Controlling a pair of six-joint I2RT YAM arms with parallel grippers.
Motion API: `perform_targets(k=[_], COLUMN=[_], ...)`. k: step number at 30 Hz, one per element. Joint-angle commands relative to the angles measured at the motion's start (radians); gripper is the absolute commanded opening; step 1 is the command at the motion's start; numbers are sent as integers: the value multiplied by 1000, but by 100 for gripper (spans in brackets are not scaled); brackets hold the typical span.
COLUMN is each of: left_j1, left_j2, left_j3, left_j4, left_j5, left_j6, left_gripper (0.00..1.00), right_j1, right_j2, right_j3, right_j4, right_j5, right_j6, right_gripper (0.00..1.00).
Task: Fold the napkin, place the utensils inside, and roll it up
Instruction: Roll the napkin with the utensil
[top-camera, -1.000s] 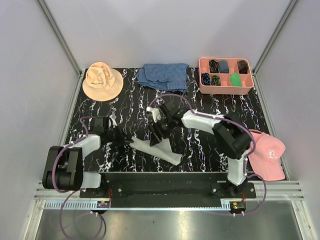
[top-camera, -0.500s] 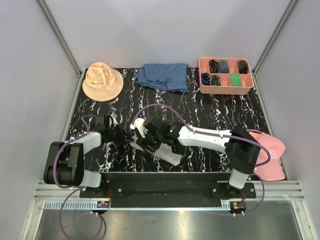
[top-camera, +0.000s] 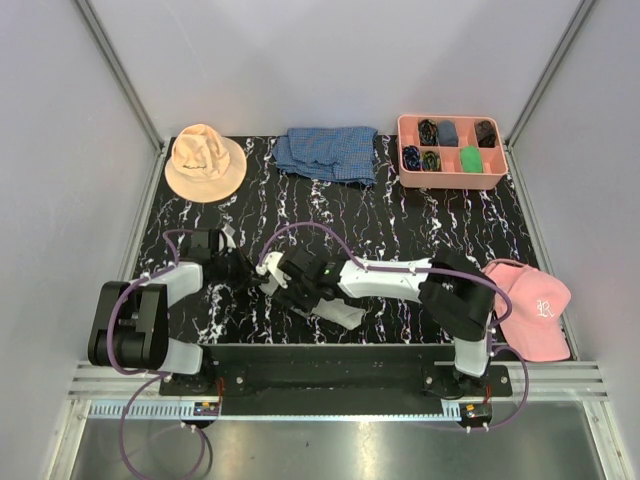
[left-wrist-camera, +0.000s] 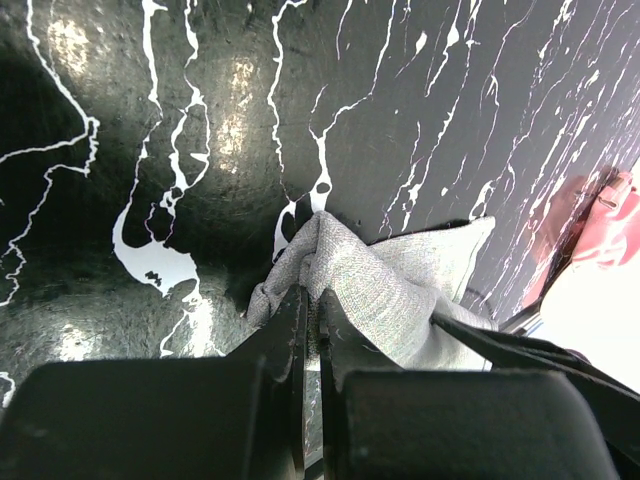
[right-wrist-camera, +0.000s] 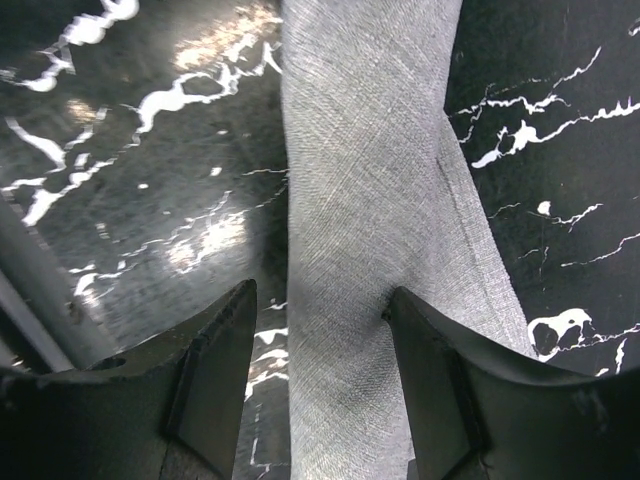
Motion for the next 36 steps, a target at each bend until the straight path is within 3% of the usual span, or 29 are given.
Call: perform_targets(k=[1, 9, 11, 13, 14, 17, 19, 25, 36], left_j1=[3, 3, 6, 11, 17, 27, 31, 34, 34], left_j2=[9, -10, -22, -39, -48, -92, -128, -204, -234], left_j3=[30, 45, 57, 82, 87, 99, 91, 33, -47], left_j4=[-6, -6, -21, -41, -61, -93, -101, -109, -55], left_j5=[9, 35, 34, 28, 16, -15, -31, -86, -69], left_j6=[17, 11, 15, 24, 33, 43, 43, 31, 23], left_gripper=[0, 0, 11, 21, 33, 51, 55, 59, 59], right_j1=[7, 6, 6, 4, 4, -17, -49, -154, -290], right_j2=[48, 129, 142, 140, 136, 116, 103, 111, 223], right_j3=[-10, -20, -22, -25, -25, -27, -27, -11, 58], right_j4=[-2, -13, -22, -22, -20, -10, 1, 23, 24], right_j5=[69, 126, 94, 53, 15, -137, -214, -520, -849], right_j6=[-21, 5, 18, 25, 31, 50, 59, 77, 105], right_gripper=[64, 62, 48, 41, 35, 31, 29, 29, 26])
